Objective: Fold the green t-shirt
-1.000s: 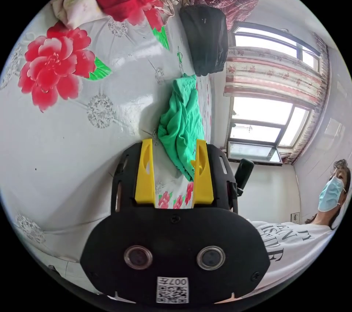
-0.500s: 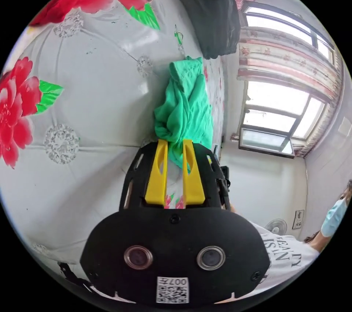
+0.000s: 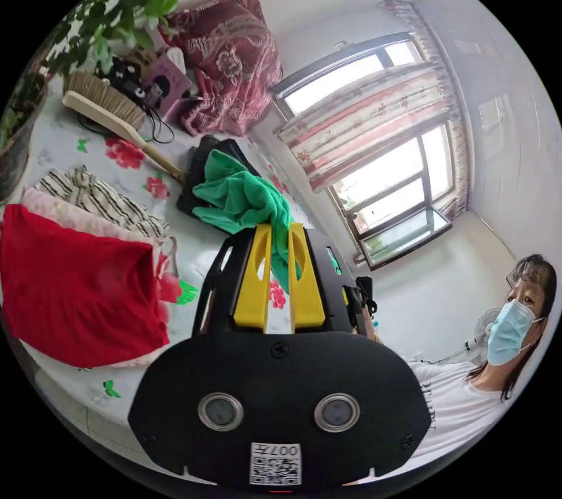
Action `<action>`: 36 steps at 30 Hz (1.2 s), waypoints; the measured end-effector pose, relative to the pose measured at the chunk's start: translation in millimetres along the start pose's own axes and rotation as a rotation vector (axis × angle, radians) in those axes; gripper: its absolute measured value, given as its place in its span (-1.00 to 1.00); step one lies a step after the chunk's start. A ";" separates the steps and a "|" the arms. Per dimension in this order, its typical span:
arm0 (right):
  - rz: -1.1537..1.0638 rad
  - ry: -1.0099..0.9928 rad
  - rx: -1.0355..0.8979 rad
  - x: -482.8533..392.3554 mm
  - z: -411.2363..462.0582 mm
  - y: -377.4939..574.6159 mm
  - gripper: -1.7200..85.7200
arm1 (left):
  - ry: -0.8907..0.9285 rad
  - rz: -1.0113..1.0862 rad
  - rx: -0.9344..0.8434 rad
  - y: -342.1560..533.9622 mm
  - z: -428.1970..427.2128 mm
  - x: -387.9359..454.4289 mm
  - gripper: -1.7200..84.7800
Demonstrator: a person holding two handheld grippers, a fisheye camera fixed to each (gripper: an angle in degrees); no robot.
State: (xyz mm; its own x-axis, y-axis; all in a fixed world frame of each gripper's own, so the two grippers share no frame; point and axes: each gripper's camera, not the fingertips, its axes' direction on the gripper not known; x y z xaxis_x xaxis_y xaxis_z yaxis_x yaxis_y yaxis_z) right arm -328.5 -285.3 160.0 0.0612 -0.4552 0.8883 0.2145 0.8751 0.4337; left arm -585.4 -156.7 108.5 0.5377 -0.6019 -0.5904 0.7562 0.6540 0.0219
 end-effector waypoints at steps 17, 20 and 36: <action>0.020 0.896 -0.399 81.1 -91.6 286.0 -0.78 | -0.748 0.040 -0.337 259.3 8.8 -44.6 -0.72; 0.258 1.069 -0.133 72.6 -219.9 354.4 -0.77 | -0.659 0.224 -0.473 262.7 72.3 -4.9 -0.73; 0.792 1.329 0.209 97.3 -518.8 534.6 -0.69 | -0.381 0.547 -0.866 356.2 190.7 126.1 -0.73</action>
State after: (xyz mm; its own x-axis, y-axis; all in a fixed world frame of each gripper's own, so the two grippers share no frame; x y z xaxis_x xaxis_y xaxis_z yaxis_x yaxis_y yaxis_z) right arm 297.8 53.1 399.9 0.8988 0.4018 0.1750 -0.4157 0.9081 0.0502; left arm -177.1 -87.1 195.7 0.9141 -0.1366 -0.3818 -0.0587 0.8871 -0.4577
